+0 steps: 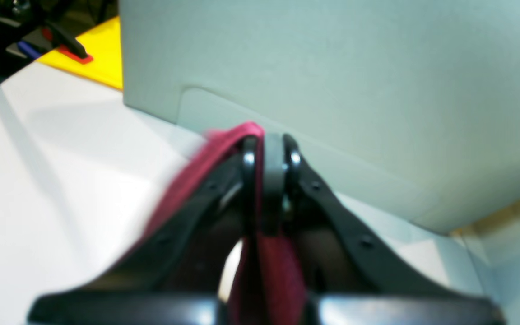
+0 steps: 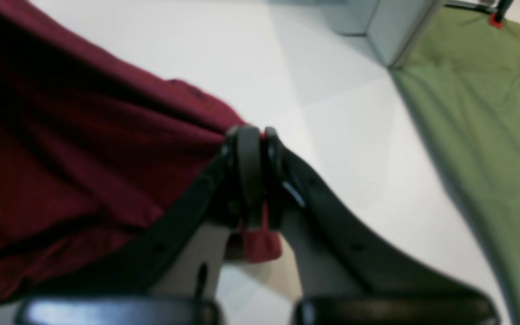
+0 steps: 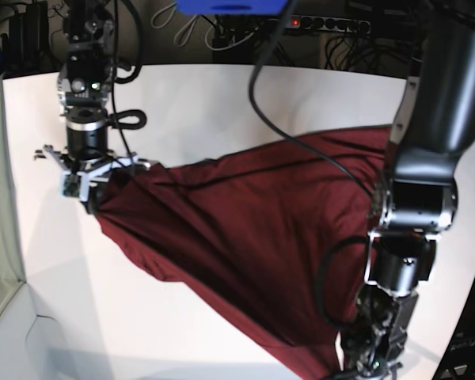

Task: Layout the t-shirt on the table in an organized manner, then fold the t-shirt properly
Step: 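Grasp the shirt middle with the left gripper and pull it away from the right gripper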

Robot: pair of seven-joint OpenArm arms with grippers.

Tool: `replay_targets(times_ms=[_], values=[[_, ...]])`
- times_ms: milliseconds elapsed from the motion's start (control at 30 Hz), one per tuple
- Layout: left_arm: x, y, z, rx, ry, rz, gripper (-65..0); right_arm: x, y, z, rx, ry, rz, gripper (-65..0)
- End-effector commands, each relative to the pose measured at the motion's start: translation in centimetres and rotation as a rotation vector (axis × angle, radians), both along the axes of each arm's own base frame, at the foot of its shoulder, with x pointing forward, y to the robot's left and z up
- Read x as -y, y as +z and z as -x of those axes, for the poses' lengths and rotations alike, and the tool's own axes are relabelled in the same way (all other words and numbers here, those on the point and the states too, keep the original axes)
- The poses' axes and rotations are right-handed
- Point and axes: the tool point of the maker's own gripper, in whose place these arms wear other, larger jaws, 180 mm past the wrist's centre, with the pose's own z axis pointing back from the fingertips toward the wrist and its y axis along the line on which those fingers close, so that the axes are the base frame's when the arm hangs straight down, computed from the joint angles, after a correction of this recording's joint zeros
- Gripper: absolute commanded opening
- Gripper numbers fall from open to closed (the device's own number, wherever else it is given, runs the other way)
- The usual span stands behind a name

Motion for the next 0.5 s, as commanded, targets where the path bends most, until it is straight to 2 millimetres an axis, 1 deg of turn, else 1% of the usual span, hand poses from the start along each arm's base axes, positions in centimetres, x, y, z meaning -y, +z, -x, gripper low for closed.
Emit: replay_targets(times_ms=[0, 133, 233, 367, 467], values=[[-0.2, 7.3, -0.9, 0.158, 0.009, -0.01, -64.7, -0.3, 1.5, -0.2, 0.055, 0.009, 0.007, -65.0], [-0.3, 11.5, -1.2, 0.225, 0.011, -0.006, -64.7, -1.0, 1.4, -0.3, 0.054, 0.028, 0.002, -65.0], [-0.2, 13.6, -1.3, 0.258, 0.01, -0.01, -64.7, -1.0, 1.8, -0.7, 0.068, 0.026, 0.001, -65.0], [-0.5, 13.9, -1.2, 0.267, 0.016, -0.014, -64.6, -0.8, 3.4, -2.1, 0.114, 0.022, 0.003, -65.0], [-0.9, 14.4, -1.0, 0.302, 0.035, -0.016, -64.5, -0.7, 4.0, -3.2, 0.104, 0.015, -0.003, -65.0]])
